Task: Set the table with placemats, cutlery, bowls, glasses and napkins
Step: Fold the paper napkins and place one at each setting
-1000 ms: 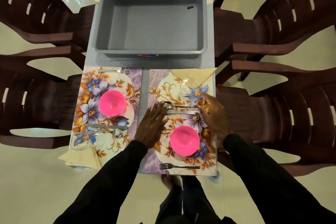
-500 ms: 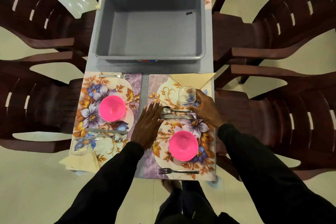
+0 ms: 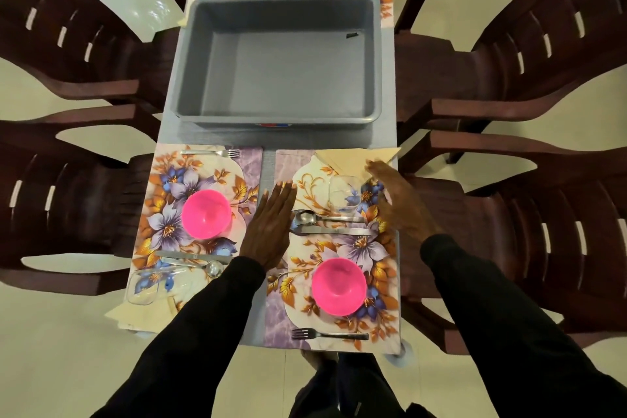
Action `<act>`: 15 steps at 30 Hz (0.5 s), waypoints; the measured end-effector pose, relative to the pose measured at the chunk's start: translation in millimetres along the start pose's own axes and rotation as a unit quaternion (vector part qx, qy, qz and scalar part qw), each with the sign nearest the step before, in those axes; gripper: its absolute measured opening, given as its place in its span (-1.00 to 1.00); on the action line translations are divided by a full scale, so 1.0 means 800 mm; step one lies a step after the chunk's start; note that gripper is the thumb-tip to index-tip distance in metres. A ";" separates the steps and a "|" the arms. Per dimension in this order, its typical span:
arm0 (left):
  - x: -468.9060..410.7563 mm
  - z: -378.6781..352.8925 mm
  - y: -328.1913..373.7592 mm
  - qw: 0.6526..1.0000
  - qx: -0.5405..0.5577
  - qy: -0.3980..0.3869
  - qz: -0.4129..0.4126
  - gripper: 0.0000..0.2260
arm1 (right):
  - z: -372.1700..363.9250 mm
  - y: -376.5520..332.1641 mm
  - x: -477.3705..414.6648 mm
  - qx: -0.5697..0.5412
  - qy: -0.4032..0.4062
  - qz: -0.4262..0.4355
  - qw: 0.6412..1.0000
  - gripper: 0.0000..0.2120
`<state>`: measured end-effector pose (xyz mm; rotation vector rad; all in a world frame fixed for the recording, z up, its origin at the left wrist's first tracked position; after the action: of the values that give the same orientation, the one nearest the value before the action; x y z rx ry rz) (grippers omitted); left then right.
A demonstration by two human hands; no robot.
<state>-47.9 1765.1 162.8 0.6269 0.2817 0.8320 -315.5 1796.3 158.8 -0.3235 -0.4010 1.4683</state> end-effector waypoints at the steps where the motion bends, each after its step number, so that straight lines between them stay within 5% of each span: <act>1: -0.005 0.000 -0.001 1.000 0.001 -0.002 0.001 -0.36 | -0.009 0.005 -0.009 0.065 -0.018 0.035 0.997 -0.29; 4: -0.016 -0.001 -0.004 1.000 -0.001 -0.008 0.004 -0.48 | -0.042 0.014 -0.025 0.168 -0.085 0.110 0.976 -0.14; 15: -0.031 0.001 -0.006 1.000 -0.020 -0.014 0.018 -0.49 | -0.048 -0.020 -0.028 0.167 -0.056 0.124 0.977 -0.38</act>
<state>-60.8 1743.4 160.2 0.6065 0.2282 0.8604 -285.2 1773.8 130.2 -0.0201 -0.2008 1.7719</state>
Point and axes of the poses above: each hand's wrist, its own x-axis away from the middle knuckle, its own z-axis out of the back of the hand, y = z × x, the point moved 9 cm from there along -x, towards the middle knuckle, and after that the axes turned 15 degrees about x, right-handed, at the moved point
